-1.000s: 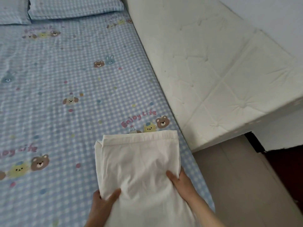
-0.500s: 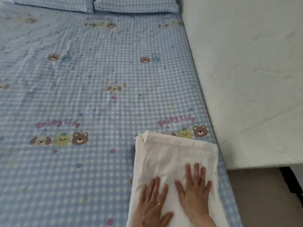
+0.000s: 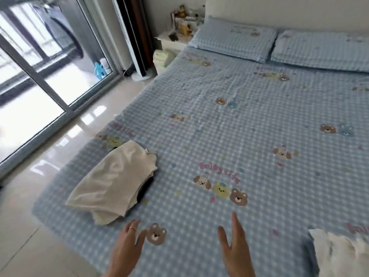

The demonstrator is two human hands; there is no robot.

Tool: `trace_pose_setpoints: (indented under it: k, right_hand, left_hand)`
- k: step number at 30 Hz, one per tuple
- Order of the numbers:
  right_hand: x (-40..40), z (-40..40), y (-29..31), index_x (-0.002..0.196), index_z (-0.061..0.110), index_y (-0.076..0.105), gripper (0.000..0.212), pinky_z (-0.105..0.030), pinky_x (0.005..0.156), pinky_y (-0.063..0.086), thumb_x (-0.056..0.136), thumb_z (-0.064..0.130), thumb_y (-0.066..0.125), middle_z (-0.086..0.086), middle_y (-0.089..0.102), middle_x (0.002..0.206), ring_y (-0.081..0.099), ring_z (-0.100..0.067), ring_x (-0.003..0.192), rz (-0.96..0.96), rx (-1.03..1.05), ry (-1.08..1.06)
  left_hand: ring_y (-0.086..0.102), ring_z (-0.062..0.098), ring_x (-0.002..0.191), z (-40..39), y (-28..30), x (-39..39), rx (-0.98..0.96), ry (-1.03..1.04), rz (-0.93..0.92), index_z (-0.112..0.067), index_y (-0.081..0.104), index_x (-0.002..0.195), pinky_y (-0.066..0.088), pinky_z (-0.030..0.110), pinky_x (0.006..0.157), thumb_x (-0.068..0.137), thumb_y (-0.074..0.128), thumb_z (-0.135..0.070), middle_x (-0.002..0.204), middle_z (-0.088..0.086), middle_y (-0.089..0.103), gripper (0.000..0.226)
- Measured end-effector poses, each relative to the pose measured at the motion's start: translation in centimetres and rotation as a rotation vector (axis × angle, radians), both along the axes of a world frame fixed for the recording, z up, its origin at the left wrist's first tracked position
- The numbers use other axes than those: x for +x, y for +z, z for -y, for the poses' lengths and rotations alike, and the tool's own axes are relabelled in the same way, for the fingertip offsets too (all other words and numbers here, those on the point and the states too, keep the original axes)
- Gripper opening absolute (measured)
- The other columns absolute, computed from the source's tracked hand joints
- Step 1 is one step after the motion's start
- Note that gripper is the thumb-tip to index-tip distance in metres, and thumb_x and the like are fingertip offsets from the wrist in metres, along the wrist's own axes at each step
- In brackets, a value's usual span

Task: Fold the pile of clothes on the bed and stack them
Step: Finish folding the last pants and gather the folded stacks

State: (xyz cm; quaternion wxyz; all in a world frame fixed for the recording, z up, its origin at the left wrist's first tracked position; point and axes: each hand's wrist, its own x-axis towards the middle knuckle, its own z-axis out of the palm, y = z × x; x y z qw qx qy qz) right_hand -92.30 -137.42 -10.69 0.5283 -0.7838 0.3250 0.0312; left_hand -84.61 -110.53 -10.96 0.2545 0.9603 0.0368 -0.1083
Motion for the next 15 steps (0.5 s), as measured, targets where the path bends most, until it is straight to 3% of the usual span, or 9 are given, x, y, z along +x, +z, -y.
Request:
trace_pose_setpoints:
  k: [1, 3, 6, 8, 11, 13, 15]
  right_hand:
    - [3.1, -3.1, -0.2, 0.15, 0.027, 0.016, 0.072, -0.029, 0.112, 0.029, 0.091, 0.034, 0.058, -0.003, 0.02, 0.158, 0.027, -0.019, 0.143, -0.061, 0.12, 0.015]
    - [9.5, -9.0, -0.9, 0.151, 0.035, 0.001, 0.079, -0.038, 0.112, 0.032, 0.09, 0.052, 0.049, 0.006, 0.01, 0.16, 0.024, -0.021, 0.144, -0.182, 0.296, 0.055]
    - [18.1, -17.4, -3.3, 0.149, 0.038, -0.01, 0.091, -0.038, 0.11, 0.035, 0.084, 0.062, 0.05, 0.006, 0.007, 0.16, 0.025, -0.023, 0.143, -0.255, 0.401, 0.043]
    - [22.3, -21.4, -5.6, 0.15, 0.03, -0.01, 0.1, -0.037, 0.113, 0.031, 0.082, 0.059, 0.058, 0.002, 0.008, 0.16, 0.024, -0.023, 0.144, -0.251, 0.425, 0.013]
    - [26.5, -25.6, -9.1, 0.151, 0.014, 0.008, 0.1, -0.036, 0.116, 0.026, 0.079, 0.044, 0.071, -0.009, 0.023, 0.156, 0.029, -0.022, 0.141, -0.201, 0.365, -0.082]
    - [27.6, -27.4, -10.5, 0.151, 0.009, 0.006, 0.11, -0.036, 0.113, 0.029, 0.075, 0.053, 0.071, -0.015, 0.027, 0.153, 0.032, -0.028, 0.138, -0.299, 0.225, -0.118]
    - [28.0, -28.9, -11.3, 0.152, 0.013, 0.0, 0.118, -0.037, 0.11, 0.031, 0.071, 0.065, 0.067, -0.013, 0.026, 0.153, 0.034, -0.028, 0.138, -0.351, 0.129, -0.143]
  left_hand:
    - [0.054, 0.041, 0.117, -3.5, 0.3, 3.2, 0.021, 0.054, -0.004, 0.003, 0.058, 0.122, 0.045, 0.045, 0.095, 0.082, 0.07, -0.011, 0.127, 0.025, 0.055, 0.044]
    - [0.048, 0.041, 0.123, -9.0, 0.0, 9.5, 0.107, 0.073, 0.034, 0.001, 0.053, 0.129, 0.041, 0.05, 0.1, 0.081, 0.072, -0.018, 0.135, 0.023, 0.049, 0.055]
    - [0.037, 0.038, 0.133, -14.4, -1.1, 18.6, 0.152, 0.072, 0.051, -0.002, 0.041, 0.139, 0.034, 0.048, 0.108, 0.082, 0.068, -0.039, 0.144, 0.022, 0.04, 0.073]
    - [0.031, 0.035, 0.137, -16.3, -2.7, 23.7, 0.155, 0.048, -0.021, -0.004, 0.032, 0.144, 0.03, 0.045, 0.111, 0.08, 0.064, -0.052, 0.148, 0.019, 0.034, 0.087]
    - [0.029, 0.029, 0.139, -18.7, -6.2, 29.0, 0.076, 0.038, -0.227, -0.009, 0.017, 0.149, 0.03, 0.039, 0.112, 0.073, 0.063, -0.065, 0.152, 0.013, 0.03, 0.105]
    - [0.033, 0.027, 0.136, -19.6, -8.5, 30.6, -0.046, 0.073, -0.377, -0.01, 0.017, 0.149, 0.032, 0.037, 0.11, 0.069, 0.069, -0.064, 0.15, 0.011, 0.033, 0.11]
    - [0.04, 0.025, 0.13, -20.0, -10.4, 31.2, -0.113, 0.082, -0.431, -0.011, 0.032, 0.144, 0.036, 0.038, 0.108, 0.062, 0.075, -0.063, 0.14, 0.011, 0.043, 0.106]
